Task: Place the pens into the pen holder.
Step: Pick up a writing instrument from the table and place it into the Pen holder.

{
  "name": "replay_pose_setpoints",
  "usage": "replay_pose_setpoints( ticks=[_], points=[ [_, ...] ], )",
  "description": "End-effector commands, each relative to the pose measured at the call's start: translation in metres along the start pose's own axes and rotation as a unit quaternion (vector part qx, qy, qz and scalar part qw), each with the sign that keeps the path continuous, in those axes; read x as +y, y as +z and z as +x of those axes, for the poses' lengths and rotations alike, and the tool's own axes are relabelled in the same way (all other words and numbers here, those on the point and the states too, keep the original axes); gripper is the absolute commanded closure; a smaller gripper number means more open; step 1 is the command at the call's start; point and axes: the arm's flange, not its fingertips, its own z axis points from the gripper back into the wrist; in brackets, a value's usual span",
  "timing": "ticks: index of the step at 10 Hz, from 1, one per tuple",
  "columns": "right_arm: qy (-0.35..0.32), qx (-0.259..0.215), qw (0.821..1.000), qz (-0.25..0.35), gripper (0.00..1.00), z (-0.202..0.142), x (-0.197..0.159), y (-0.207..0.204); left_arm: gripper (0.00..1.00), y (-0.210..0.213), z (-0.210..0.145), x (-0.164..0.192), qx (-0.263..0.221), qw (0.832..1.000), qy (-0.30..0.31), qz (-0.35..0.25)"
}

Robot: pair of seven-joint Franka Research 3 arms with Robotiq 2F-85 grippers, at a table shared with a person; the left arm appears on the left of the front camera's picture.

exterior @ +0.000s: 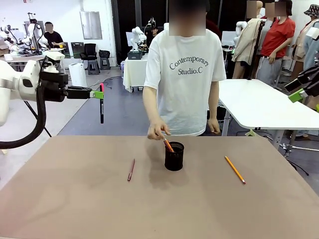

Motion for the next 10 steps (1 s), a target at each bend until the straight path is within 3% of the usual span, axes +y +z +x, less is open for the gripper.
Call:
replay_pose_setpoints(
  ticks=[1,10],
  points=[
    [0.004,-0.008,1.0,0.003,0.0,0.0006,0.0003,0.0008,1.0,0.0007,0.0011,-0.0016,0.001,1.0,0.007,-0.006],
    [0.004,-0.008,1.0,0.003,0.0,0.0006,0.0003,0.0008,1.0,0.0,0.0,0.0,0.0,1.0,0.0,0.0]
  ],
)
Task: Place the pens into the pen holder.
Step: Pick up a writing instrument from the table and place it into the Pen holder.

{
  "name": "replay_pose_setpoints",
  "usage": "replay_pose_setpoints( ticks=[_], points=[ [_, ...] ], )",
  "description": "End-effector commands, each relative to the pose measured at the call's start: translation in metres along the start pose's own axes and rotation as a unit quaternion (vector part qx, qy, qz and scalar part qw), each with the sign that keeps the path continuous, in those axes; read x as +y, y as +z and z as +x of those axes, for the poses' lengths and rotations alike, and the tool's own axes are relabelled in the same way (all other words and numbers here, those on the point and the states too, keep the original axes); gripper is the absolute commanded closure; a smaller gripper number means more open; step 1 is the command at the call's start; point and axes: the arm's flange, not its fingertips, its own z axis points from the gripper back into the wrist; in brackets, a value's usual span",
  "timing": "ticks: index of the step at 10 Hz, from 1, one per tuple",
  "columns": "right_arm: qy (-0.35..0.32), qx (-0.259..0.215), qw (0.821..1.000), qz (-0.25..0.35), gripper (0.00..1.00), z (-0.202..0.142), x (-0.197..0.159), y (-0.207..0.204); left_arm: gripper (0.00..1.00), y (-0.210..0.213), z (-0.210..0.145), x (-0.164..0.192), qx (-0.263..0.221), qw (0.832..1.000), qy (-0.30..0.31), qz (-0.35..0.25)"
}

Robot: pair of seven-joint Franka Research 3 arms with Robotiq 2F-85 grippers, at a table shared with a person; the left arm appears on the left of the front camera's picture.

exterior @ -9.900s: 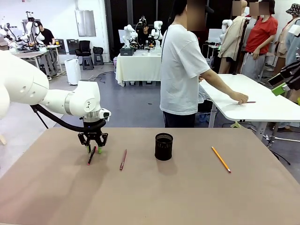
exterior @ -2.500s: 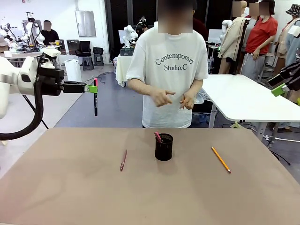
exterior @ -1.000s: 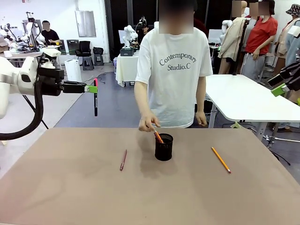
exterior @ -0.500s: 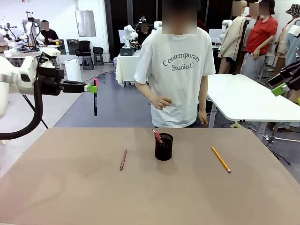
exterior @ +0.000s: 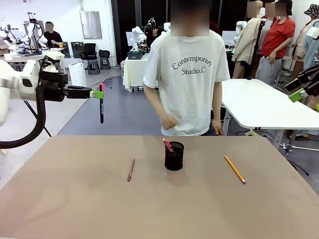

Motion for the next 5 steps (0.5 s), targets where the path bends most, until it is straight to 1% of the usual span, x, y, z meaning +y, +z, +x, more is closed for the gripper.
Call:
replay_pose_setpoints(
  ticks=[1,2,3,4,5],
  points=[
    [0.004,-0.008,1.0,0.003,0.0,0.001,0.0,0.001,1.0,-0.03,-0.001,-0.007,-0.023,1.0,-0.014,-0.003],
    [0.004,-0.008,1.0,0.003,0.0,0.001,0.0,0.001,1.0,-0.057,-0.005,-0.002,-0.02,0.999,-0.037,-0.015],
    [0.004,-0.008,1.0,0.003,0.0,0.001,0.0,0.001,1.0,-0.075,-0.007,0.003,0.009,0.998,-0.059,-0.018],
    [0.004,-0.008,1.0,0.003,0.0,0.001,0.0,0.001,1.0,-0.095,-0.01,0.001,0.013,0.997,-0.071,-0.04],
    [0.004,-0.008,1.0,0.003,0.0,0.001,0.0,0.001,1.0,-0.125,-0.017,0.008,0.011,0.994,-0.09,-0.052]
  ],
)
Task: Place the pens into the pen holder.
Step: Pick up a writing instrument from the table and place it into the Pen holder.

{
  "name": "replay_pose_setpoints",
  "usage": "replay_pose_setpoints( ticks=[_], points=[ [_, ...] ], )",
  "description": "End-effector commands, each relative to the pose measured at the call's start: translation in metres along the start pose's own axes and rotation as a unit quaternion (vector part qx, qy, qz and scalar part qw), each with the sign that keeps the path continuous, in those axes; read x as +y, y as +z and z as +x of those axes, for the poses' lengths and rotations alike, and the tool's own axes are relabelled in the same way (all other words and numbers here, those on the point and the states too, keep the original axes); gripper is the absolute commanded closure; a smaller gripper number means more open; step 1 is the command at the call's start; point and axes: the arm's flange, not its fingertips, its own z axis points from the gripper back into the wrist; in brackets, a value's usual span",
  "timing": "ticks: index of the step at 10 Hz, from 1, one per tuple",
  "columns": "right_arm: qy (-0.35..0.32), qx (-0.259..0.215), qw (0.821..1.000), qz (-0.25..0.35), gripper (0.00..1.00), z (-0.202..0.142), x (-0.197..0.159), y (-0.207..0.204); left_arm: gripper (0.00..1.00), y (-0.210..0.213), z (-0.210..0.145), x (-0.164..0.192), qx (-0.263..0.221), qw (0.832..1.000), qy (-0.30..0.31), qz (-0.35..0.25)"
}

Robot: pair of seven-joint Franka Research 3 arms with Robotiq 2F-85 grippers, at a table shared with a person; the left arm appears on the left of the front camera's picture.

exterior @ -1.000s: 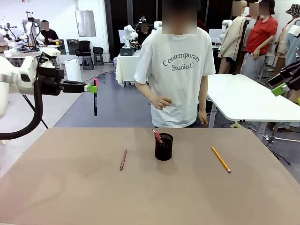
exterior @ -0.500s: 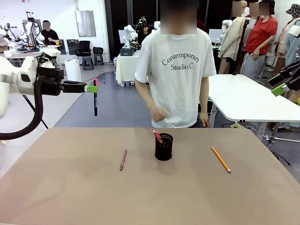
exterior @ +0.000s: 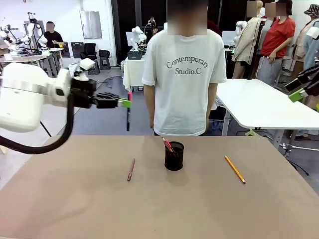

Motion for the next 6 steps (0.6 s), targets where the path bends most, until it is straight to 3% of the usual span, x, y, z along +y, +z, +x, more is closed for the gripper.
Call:
replay_pose_setpoints(
  ticks=[1,6],
  points=[
    [0.004,-0.008,1.0,0.003,0.0,0.0,0.0,0.001,1.0,-0.041,-0.007,0.021,-0.026,0.998,-0.063,0.004],
    [0.004,-0.008,1.0,0.003,0.0,0.0,0.0,0.001,1.0,-0.147,-0.019,0.077,-0.036,0.996,-0.082,-0.009]
  ],
)
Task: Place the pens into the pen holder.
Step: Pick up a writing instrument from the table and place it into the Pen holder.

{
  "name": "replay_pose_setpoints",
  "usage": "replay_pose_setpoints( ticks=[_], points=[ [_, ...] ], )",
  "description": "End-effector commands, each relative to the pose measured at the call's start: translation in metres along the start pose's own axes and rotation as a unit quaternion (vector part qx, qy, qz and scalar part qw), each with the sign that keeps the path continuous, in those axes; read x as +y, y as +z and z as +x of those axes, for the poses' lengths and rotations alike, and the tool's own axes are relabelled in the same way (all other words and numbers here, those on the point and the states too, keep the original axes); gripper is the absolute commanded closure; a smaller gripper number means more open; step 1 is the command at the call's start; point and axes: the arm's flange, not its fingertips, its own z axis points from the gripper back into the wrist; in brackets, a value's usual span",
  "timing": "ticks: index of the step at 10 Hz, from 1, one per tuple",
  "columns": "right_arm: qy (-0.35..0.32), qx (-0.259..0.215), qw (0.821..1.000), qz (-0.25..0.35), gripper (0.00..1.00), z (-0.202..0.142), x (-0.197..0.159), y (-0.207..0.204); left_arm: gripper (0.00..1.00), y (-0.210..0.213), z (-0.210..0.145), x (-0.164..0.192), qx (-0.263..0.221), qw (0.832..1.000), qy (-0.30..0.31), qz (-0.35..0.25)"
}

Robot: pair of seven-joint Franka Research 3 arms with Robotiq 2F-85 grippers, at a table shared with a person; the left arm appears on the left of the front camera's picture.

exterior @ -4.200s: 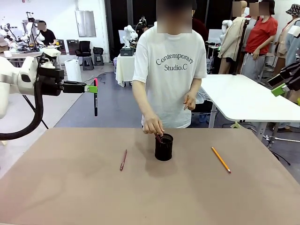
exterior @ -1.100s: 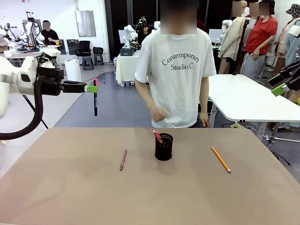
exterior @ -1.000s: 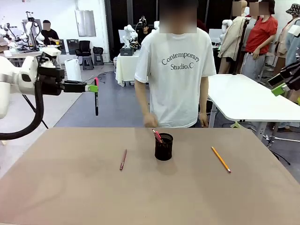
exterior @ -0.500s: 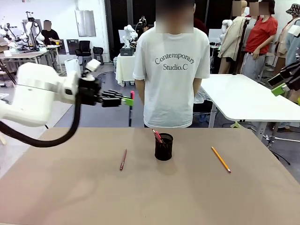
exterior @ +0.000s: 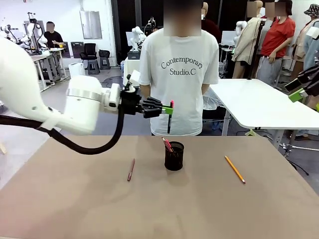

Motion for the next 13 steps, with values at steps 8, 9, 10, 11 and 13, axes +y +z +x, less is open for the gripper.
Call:
replay_pose_setpoints(
  ticks=[8,9,10,11,13],
  points=[
    [0.004,-0.009,1.0,0.003,0.0,0.0,0.0,0.001,1.0,-0.016,-0.024,0.038,-0.055,0.998,0.023,-0.01],
    [0.004,-0.009,1.0,0.003,0.0,0.0,0.0,0.001,1.0,-0.017,-0.031,0.051,-0.058,0.998,0.017,-0.021],
    [0.004,-0.009,1.0,0.003,0.0,0.0,0.0,0.001,1.0,-0.022,-0.039,0.056,-0.062,0.998,0.022,-0.026],
    [0.004,-0.009,1.0,0.003,0.0,0.0,0.0,0.001,1.0,-0.026,-0.048,0.061,-0.058,0.998,0.02,-0.028],
    [0.004,-0.009,1.0,0.003,0.0,0.0,0.0,0.001,1.0,-0.033,-0.071,0.071,-0.042,0.998,0.03,-0.025]
  ],
)
